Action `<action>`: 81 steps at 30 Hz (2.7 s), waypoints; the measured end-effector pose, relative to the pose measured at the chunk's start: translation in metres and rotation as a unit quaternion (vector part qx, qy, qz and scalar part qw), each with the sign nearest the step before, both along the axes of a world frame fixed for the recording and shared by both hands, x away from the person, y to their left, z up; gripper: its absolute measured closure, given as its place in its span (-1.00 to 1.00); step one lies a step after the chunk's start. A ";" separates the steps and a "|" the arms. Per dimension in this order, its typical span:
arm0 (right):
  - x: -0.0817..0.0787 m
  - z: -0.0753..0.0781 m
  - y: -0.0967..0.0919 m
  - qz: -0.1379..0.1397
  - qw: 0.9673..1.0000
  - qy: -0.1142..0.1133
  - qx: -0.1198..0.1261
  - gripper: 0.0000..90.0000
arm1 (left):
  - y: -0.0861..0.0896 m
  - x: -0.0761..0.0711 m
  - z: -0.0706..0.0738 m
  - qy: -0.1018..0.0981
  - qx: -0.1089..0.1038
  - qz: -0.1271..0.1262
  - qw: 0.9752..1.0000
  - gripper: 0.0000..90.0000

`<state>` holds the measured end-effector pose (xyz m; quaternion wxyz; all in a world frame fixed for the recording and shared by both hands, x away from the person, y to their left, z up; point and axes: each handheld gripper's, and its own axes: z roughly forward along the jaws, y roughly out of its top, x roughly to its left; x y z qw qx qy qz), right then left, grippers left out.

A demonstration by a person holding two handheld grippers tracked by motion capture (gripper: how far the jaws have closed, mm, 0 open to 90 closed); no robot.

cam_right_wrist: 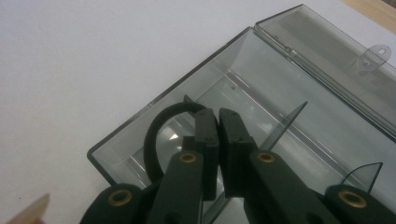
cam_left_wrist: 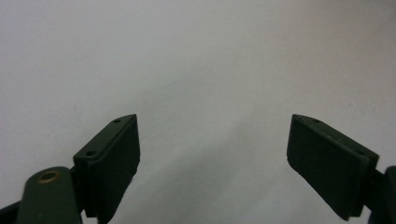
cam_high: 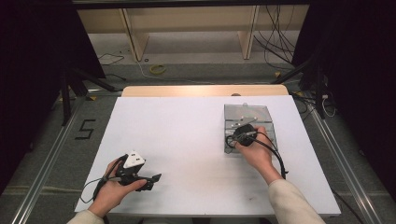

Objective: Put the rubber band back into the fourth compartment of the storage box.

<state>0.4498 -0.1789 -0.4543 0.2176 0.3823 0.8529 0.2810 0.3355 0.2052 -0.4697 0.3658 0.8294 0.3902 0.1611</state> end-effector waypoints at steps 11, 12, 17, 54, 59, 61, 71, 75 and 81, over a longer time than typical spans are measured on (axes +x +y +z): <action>0.001 -0.003 0.001 0.002 1.000 0.009 -0.004 0.94 | 0.000 0.000 0.000 0.000 0.001 -0.001 1.000 -0.62; 0.001 -0.003 0.001 0.003 1.000 0.010 -0.005 0.94 | 0.000 0.000 0.000 0.000 0.001 -0.001 1.000 -0.62; 0.001 -0.004 0.001 0.005 1.000 0.012 -0.007 0.94 | 0.000 0.000 0.000 0.000 0.001 -0.001 1.000 -0.63; 0.006 -0.007 0.001 0.002 0.999 0.048 -0.005 0.90 | 0.000 0.000 0.000 0.000 0.000 0.001 1.000 -0.62; 0.006 -0.008 0.002 0.002 0.999 0.049 -0.004 0.89 | 0.000 0.000 0.000 -0.001 0.000 0.000 1.000 -0.62; 0.006 -0.007 0.001 0.002 0.999 0.050 -0.003 0.88 | 0.000 0.000 0.000 -0.001 0.000 0.001 1.000 -0.62; 0.006 -0.006 0.001 -0.001 0.999 0.051 -0.002 0.85 | 0.000 0.000 0.001 -0.002 0.001 0.000 1.000 -0.62; 0.006 -0.006 0.000 -0.003 0.999 0.051 0.000 0.83 | 0.000 0.000 0.001 -0.002 -0.001 0.001 1.000 -0.62; 0.006 -0.005 0.000 -0.004 0.999 0.049 0.002 0.80 | 0.000 0.000 0.001 -0.004 0.001 0.001 1.000 -0.62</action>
